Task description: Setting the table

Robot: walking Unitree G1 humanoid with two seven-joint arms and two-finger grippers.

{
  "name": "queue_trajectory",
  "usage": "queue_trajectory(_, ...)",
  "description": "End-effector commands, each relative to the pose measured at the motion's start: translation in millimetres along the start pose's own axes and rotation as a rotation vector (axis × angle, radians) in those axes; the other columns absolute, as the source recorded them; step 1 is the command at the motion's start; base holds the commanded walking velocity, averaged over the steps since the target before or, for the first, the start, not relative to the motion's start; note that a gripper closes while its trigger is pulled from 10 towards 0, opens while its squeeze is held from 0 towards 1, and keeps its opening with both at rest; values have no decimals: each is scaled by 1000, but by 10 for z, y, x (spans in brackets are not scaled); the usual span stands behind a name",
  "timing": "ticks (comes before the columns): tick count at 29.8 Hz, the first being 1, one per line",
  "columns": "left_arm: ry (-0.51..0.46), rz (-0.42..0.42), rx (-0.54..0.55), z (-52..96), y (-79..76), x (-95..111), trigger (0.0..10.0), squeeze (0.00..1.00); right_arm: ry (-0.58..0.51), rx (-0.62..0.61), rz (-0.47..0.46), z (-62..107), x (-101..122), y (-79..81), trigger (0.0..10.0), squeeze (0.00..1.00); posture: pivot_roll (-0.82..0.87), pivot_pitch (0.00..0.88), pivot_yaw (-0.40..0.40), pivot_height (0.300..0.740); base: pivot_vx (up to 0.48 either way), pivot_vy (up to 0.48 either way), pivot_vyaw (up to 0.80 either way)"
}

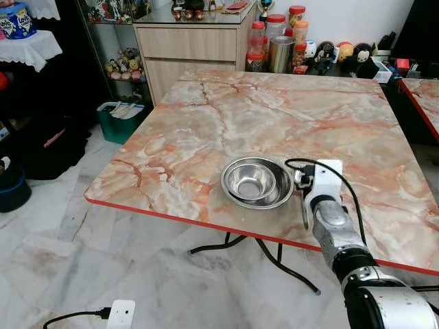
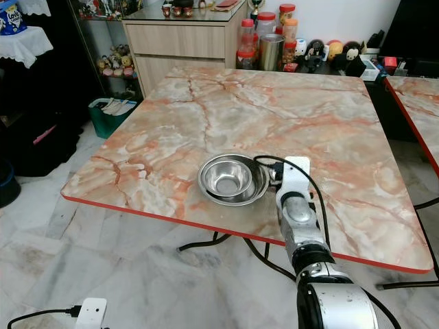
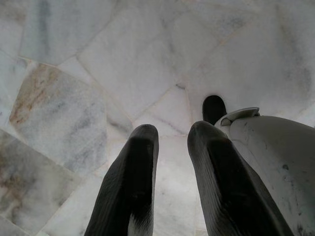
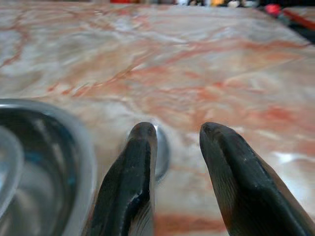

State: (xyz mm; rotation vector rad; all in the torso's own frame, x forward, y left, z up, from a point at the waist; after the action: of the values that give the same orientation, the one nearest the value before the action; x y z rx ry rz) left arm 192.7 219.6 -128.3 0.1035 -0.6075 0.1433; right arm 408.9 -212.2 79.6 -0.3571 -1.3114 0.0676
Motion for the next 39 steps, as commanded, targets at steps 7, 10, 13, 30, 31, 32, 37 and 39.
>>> queue_trajectory(7,2,7,-4,6,5,-24,10000,0,-86,-135,-12,16,129,-229,10000,0,80,0,31,740,0,0,0)
queue_trajectory(10,-3,-9,12,0,34,10,10000,0,-299,-88,-15,62,555,-125,10000,0,73,0,31,740,0,0,0)
queue_trajectory(13,-7,-26,16,-1,38,21,10000,0,-374,-46,-30,99,708,-32,10000,0,65,0,30,740,0,0,0)
queue_trajectory(30,-5,-48,28,6,74,-4,10000,0,-412,-12,-37,142,734,52,10000,0,65,0,39,740,0,-324,0)
queue_trajectory(31,-5,-48,28,6,74,-4,10000,0,-412,-12,-37,142,734,52,10000,0,65,0,39,740,0,-472,0)
queue_trajectory(32,-2,-49,27,8,70,-17,10000,0,-412,-9,-36,141,735,54,10000,0,62,0,39,740,0,-469,0)
queue_trajectory(37,21,-49,35,27,135,-101,10000,0,-413,-6,-29,136,741,51,10000,0,60,0,35,740,0,-471,0)
queue_trajectory(39,29,-47,40,36,177,-130,10000,0,-411,-1,-24,134,739,59,10000,0,61,0,34,740,0,-469,0)
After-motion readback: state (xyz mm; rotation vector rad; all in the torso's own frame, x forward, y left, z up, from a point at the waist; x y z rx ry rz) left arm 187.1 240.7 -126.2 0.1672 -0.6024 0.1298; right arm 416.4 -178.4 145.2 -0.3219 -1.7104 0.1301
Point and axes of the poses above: a point about 5 cm out from each wrist's last joint towards the gripper, its own z axis pointing back from the gripper into the wrist, its own x axis along the axis of the wrist's last joint, y = z × x, the point moved 5 cm from there along -z, pointing out of the wrist towards the gripper, and after that the axes turned 10 degrees about z, right-handed, at the moved point
